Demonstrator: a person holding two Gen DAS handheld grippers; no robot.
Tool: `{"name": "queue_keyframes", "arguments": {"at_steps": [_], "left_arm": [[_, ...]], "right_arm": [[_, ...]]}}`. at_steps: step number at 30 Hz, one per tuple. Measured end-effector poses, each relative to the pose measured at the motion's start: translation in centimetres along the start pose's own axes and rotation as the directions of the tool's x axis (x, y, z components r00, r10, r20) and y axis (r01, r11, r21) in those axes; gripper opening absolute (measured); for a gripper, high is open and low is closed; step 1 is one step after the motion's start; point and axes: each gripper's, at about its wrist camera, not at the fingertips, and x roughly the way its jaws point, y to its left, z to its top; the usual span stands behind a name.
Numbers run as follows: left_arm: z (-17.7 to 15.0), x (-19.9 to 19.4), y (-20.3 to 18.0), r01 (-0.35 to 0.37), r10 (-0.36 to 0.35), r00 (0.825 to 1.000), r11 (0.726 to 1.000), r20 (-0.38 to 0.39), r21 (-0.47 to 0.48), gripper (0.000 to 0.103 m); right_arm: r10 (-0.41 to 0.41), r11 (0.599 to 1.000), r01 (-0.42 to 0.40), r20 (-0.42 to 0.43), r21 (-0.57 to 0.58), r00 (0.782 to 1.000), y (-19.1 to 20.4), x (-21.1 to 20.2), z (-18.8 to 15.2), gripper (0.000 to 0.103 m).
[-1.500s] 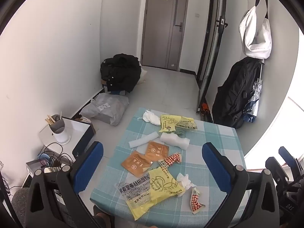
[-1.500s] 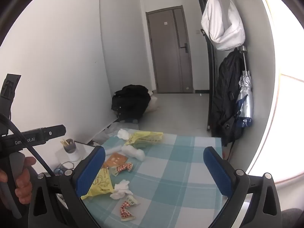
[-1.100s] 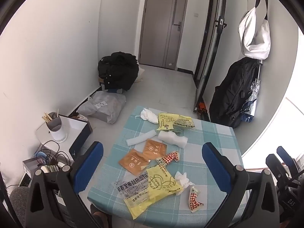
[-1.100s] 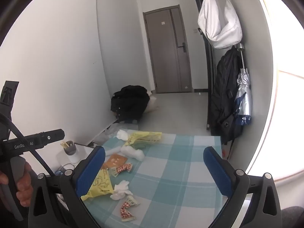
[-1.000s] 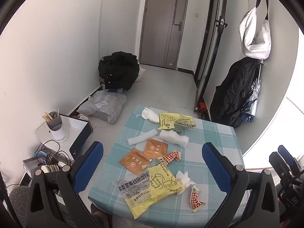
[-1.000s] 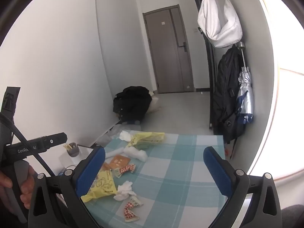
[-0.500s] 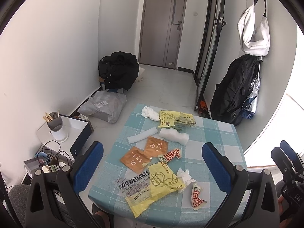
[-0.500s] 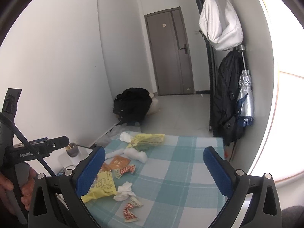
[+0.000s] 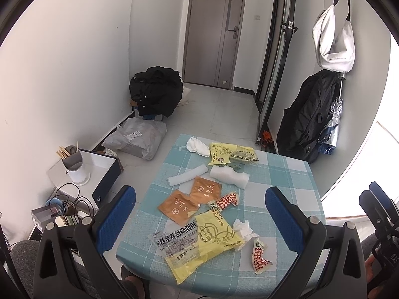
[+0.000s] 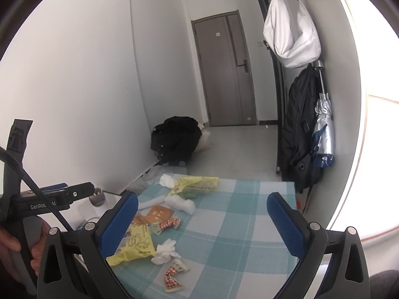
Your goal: Collect trash
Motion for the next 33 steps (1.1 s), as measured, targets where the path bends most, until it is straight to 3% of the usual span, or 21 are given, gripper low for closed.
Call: {"name": "queue_keyframes", "arguments": {"at_steps": [33], "left_arm": [[-0.4, 0.15, 0.19, 0.011, -0.011, 1.0, 1.0, -0.008, 0.0, 0.102]], "right_arm": [[0.043, 0.999, -0.043, 0.03, 0.004, 0.999, 0.08, -0.44, 0.25, 0.103]]}}
